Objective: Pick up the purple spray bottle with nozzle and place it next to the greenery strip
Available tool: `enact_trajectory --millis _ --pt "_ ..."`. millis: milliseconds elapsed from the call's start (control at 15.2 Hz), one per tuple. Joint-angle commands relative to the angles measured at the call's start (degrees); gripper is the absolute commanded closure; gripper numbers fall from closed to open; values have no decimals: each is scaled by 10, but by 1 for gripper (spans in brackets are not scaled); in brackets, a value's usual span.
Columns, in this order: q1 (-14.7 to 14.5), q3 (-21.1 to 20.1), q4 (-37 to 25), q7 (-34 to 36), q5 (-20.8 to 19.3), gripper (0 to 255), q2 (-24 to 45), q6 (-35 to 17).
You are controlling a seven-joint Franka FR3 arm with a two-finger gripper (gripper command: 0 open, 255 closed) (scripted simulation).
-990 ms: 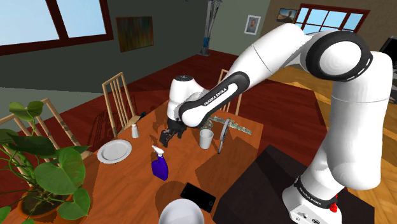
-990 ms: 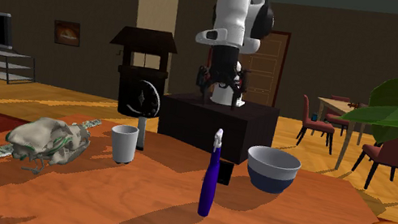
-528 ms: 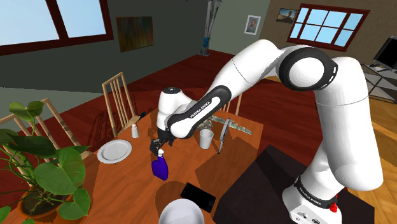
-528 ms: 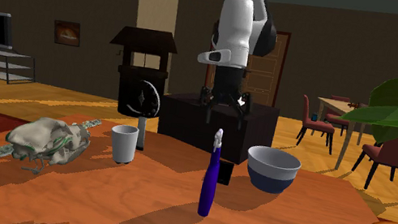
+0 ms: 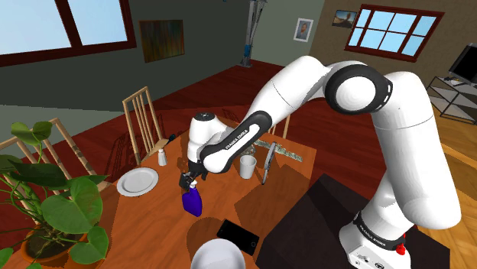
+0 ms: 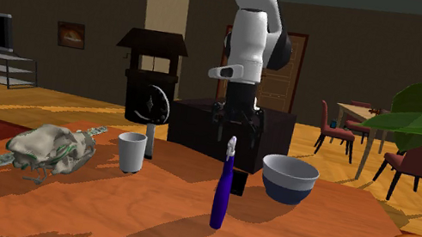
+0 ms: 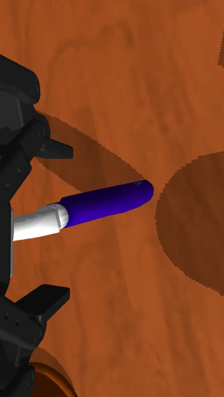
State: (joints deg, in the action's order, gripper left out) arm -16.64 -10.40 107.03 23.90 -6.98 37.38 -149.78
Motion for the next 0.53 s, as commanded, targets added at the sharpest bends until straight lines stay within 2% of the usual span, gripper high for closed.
enact_trajectory --millis 0,198,264,462 --pt "0 0 0 0 0 0 1 0" --pt "0 0 0 0 0 0 1 0" --pt "0 0 0 0 0 255 1 0" --pt "0 0 0 0 0 255 1 0"
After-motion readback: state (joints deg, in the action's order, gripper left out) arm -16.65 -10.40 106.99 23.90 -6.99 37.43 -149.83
